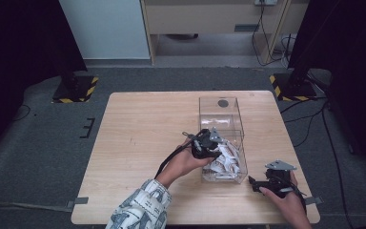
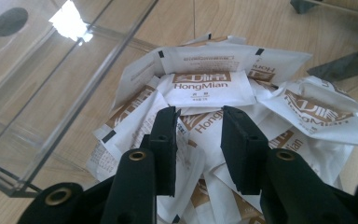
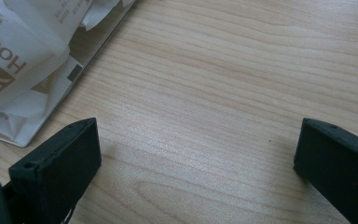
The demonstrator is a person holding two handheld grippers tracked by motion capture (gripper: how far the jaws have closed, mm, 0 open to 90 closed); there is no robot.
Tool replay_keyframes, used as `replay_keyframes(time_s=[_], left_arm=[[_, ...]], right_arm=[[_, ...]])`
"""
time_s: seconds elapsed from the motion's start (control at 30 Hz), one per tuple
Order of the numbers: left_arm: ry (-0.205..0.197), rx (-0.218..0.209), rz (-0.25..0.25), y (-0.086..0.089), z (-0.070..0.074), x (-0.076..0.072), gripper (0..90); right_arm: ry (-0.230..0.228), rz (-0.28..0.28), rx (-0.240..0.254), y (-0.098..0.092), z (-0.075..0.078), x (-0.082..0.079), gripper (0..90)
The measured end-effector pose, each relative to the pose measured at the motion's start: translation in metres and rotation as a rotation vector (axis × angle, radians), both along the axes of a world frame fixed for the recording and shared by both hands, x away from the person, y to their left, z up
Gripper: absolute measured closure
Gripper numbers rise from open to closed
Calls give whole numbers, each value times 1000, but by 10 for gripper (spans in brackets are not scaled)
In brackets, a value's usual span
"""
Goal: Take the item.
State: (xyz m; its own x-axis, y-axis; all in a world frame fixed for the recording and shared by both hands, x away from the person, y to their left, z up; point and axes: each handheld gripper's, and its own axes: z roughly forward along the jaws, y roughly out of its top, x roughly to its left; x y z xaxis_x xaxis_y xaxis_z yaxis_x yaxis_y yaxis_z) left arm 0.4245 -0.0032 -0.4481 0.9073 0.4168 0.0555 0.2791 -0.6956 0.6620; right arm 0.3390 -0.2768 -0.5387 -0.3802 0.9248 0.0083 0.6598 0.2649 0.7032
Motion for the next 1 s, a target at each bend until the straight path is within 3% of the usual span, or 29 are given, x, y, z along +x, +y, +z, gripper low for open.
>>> replay_keyframes(time_s=[0.47, 0.57, 0.7, 0.83, 1.0], left_arm=[[-4, 41, 19, 5, 1, 3, 758], [-10, 26, 27, 4, 3, 3, 763], [5, 41, 19, 3, 0, 4, 782], [18, 27, 17, 3, 2, 4, 897], [25, 14, 8, 6, 7, 3, 900]], right_arm=[[0, 0, 0, 0, 0, 0, 8], [0, 0, -1, 0, 0, 0, 8], [0, 0, 0, 0, 0, 0, 8], [0, 0, 0, 0, 0, 0, 8], [0, 0, 0, 0, 0, 0, 8]])
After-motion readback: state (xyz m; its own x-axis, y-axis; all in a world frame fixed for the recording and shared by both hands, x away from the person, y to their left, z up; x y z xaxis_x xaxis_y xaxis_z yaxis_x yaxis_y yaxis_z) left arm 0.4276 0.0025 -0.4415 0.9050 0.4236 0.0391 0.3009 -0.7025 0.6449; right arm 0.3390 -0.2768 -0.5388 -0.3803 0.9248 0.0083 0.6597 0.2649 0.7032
